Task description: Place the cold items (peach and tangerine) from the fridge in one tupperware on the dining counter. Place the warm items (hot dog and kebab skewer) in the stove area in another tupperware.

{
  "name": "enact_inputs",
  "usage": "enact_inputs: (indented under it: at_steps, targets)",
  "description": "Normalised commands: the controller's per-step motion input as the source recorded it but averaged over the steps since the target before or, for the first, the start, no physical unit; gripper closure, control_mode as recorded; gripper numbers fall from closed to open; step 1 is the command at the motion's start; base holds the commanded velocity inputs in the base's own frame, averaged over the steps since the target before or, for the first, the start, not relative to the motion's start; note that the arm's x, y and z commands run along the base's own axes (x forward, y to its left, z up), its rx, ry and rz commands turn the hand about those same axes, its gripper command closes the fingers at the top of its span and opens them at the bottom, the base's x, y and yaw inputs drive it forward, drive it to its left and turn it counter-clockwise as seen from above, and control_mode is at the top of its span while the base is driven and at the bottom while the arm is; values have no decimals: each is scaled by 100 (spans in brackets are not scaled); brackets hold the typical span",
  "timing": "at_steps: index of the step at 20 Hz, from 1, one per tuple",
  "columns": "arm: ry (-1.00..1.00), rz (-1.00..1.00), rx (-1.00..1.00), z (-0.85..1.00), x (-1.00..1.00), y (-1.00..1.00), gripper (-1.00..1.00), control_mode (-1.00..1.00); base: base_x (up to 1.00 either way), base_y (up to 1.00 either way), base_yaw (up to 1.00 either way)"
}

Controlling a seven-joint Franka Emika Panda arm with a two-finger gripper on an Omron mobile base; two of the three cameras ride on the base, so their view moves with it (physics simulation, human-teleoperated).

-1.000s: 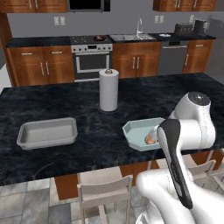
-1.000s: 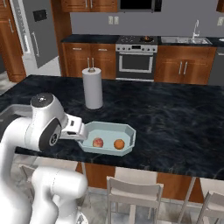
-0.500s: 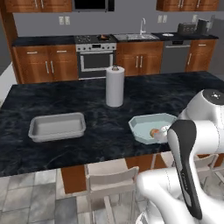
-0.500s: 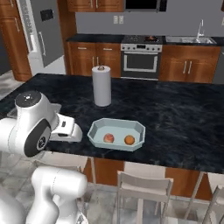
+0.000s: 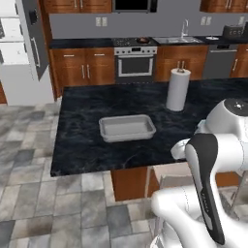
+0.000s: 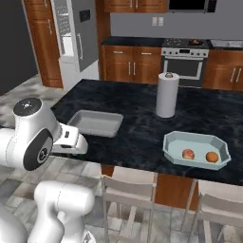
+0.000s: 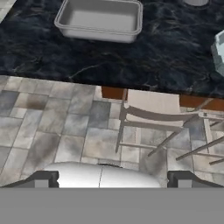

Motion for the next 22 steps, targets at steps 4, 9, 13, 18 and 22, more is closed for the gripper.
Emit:
enact_inputs:
  at_steps: [4, 9, 13, 18, 22]
  targets:
    - [0, 0, 0, 0, 0, 0, -100, 100, -8, 100, 8]
    - [0, 0, 0, 0, 0, 0, -100, 100, -1, 100, 5]
    - [0, 0, 0, 0, 0, 0, -100, 100, 10, 100, 0]
    - [0, 0, 0, 0, 0, 0, -100, 100, 43, 100, -2]
    - [0, 0, 0, 0, 0, 0, -100, 100, 66, 100, -10]
